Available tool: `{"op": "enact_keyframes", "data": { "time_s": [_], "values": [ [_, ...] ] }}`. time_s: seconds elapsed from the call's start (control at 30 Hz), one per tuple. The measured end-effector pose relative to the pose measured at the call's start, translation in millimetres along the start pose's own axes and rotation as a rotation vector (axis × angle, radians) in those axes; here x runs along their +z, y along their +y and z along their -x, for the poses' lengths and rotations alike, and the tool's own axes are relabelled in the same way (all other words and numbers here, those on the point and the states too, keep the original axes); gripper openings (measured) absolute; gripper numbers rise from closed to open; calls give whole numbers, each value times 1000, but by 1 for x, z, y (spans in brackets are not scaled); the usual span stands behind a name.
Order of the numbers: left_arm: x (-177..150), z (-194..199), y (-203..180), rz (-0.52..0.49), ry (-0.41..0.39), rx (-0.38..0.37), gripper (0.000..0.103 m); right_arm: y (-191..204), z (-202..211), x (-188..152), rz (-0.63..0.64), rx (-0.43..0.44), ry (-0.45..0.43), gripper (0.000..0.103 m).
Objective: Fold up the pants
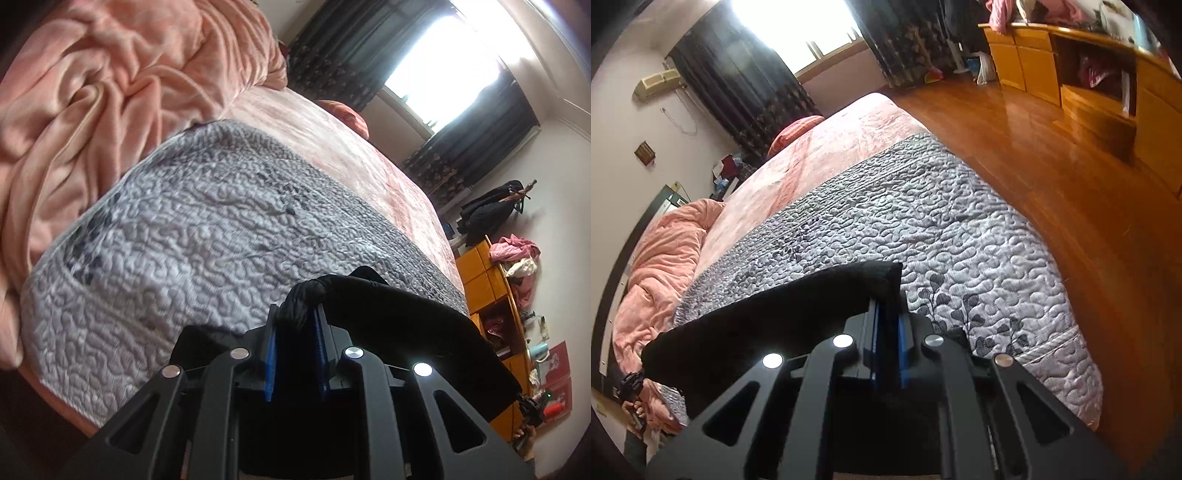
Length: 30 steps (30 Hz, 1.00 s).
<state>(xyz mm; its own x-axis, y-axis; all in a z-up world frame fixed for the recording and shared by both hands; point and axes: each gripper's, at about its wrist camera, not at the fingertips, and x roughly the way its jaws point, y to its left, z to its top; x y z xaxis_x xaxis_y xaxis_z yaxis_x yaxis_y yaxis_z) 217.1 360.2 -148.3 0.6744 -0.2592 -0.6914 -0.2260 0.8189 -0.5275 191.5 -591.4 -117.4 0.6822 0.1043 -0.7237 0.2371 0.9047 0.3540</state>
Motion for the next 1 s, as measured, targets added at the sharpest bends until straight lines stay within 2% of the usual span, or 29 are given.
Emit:
{"op": "enact_keyframes", "data": {
  "time_s": [0.13, 0.33, 0.5, 0.6, 0.73, 0.77, 0.87, 0.9, 0.93, 1.0],
  "values": [
    [-15, 2, 18, 36, -7, -3, 19, 0, 10, -13, 0, 2, -27, 8],
    [-49, 4, 46, 84, -14, 2, 20, -18, 25, -68, -32, -21, -64, 8],
    [-77, 4, 74, 132, 2, 37, 20, -21, 40, -101, -66, -17, -99, 9],
    [-96, -3, 93, 171, 35, 54, 20, -18, 40, -119, -72, -5, -86, 10],
    [-127, -21, 113, 205, 94, 120, 18, -16, 35, -144, -74, -30, -73, 14],
    [-132, -22, 118, 225, 96, 122, 18, -19, 34, -151, -87, -42, -69, 16],
    [-144, -17, 125, 268, 79, 121, 18, -34, 34, -166, -140, -65, -53, 42],
    [-147, -12, 125, 275, 64, 116, 22, -38, 34, -169, -153, -71, -48, 51],
    [-149, -8, 123, 279, 50, 109, 26, -43, 33, -173, -172, -75, -38, 53],
    [-151, 2, 120, 282, 16, 95, 48, -58, 30, -183, -235, -59, -9, 56]
  ]
}}
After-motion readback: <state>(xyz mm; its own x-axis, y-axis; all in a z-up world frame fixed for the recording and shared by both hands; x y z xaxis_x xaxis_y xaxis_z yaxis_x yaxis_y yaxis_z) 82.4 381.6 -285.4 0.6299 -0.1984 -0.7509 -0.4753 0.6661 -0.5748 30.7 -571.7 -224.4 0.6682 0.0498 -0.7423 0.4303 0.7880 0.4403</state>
